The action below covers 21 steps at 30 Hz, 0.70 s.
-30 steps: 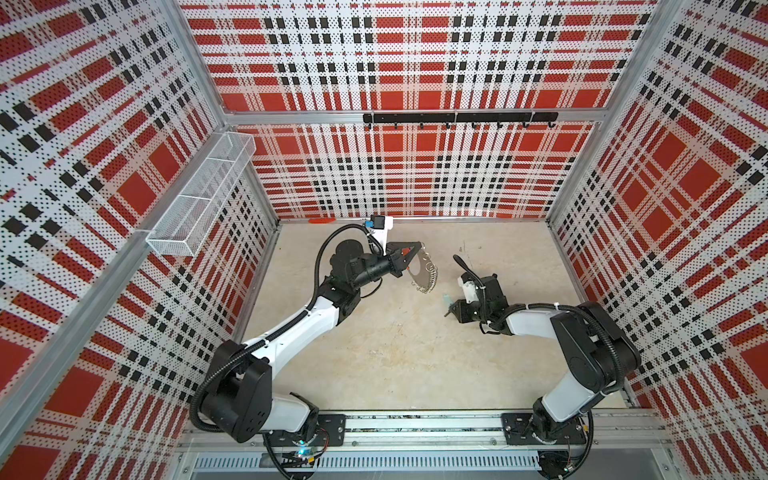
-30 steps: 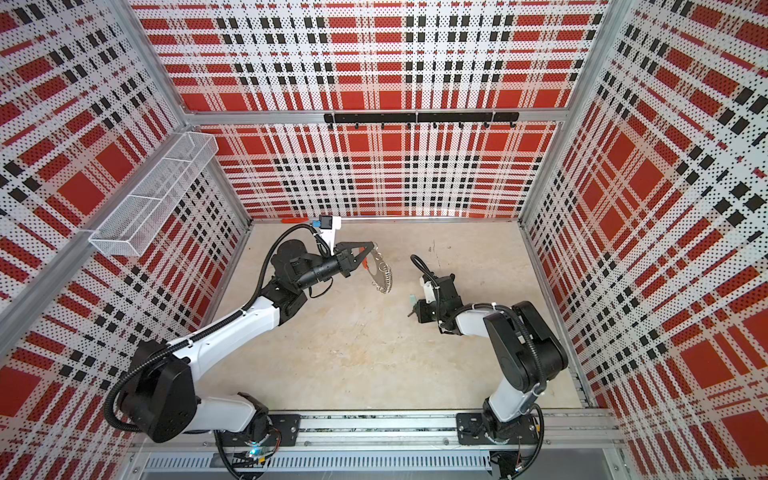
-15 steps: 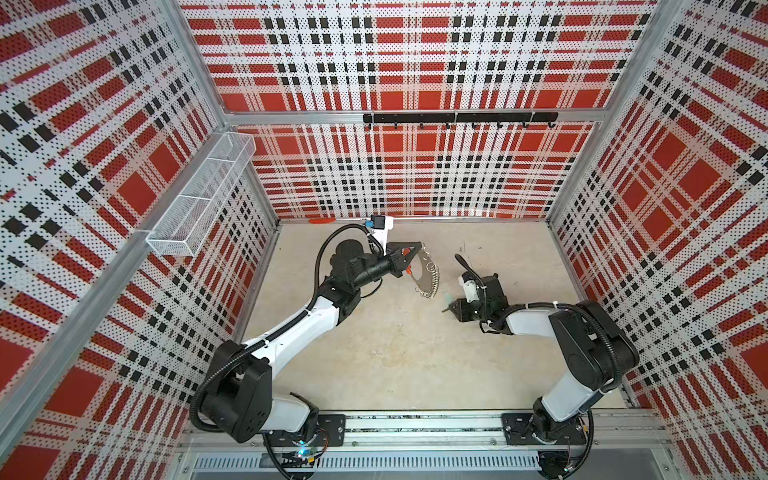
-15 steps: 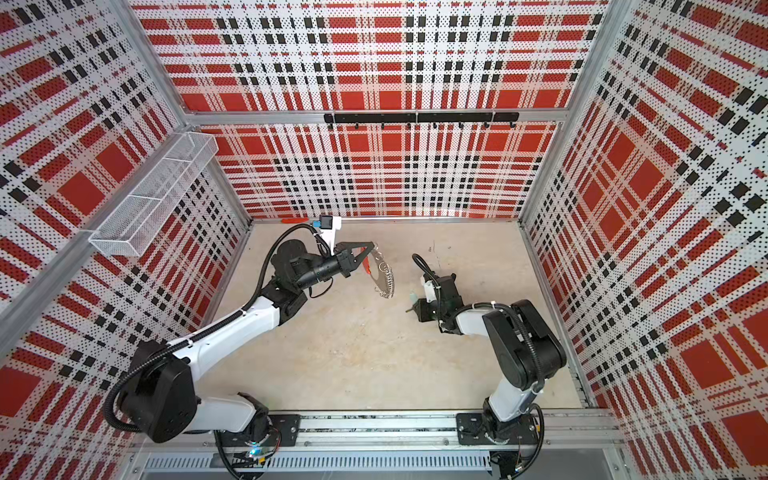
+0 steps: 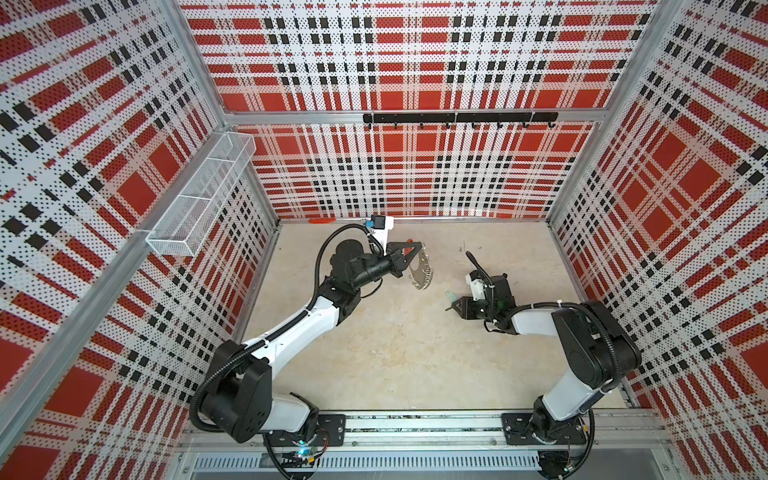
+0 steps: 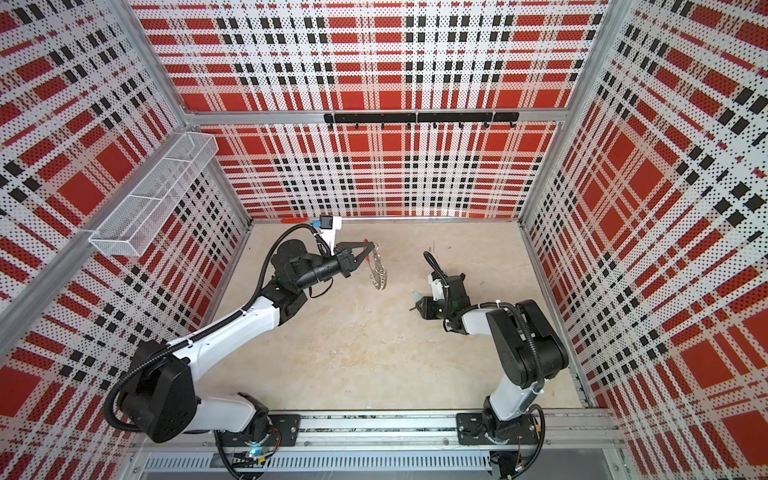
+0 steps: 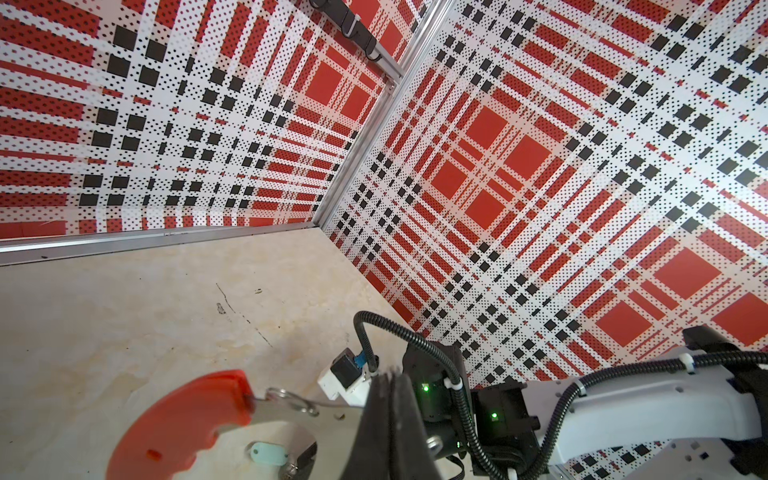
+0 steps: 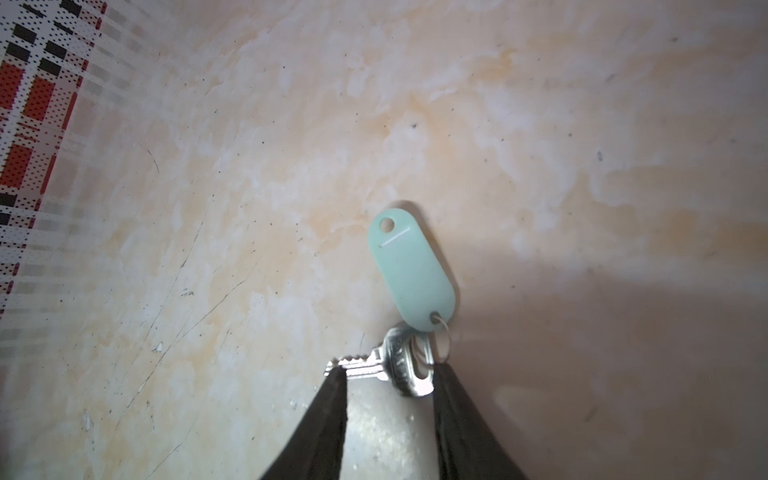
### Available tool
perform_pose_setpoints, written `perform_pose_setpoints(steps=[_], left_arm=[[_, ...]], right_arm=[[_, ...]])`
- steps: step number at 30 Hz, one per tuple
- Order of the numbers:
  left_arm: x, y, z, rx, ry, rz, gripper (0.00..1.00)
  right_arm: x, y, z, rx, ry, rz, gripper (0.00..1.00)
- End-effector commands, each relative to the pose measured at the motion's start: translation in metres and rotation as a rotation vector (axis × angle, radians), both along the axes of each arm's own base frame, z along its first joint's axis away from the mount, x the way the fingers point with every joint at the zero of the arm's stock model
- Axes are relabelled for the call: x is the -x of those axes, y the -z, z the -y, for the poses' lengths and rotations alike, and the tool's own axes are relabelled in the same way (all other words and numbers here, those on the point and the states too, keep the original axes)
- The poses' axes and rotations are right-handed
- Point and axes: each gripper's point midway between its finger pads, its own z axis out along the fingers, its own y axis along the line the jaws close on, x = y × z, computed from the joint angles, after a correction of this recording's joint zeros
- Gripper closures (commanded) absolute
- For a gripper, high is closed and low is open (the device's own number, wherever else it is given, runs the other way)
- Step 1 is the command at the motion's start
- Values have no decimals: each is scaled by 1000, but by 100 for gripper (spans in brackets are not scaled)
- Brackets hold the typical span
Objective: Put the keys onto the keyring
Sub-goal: 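Lower the right gripper and close it on the green-tagged key's ring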
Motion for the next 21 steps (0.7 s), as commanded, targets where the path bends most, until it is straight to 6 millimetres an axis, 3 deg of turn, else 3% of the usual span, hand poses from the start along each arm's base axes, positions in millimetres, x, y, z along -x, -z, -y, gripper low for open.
perform_pose_setpoints(steps=[1,10,21], left_arm=[[6,-29,2,35,21,82,100],[3,-26,4,30,21,76,100],[5,-24,5,26,22,76,100]], right_arm=[[-3,-14,-3,-29,-10,34,59],[-11,-27,12,22,43,55,59],[-14,-8,15,-3,83,-9,64]])
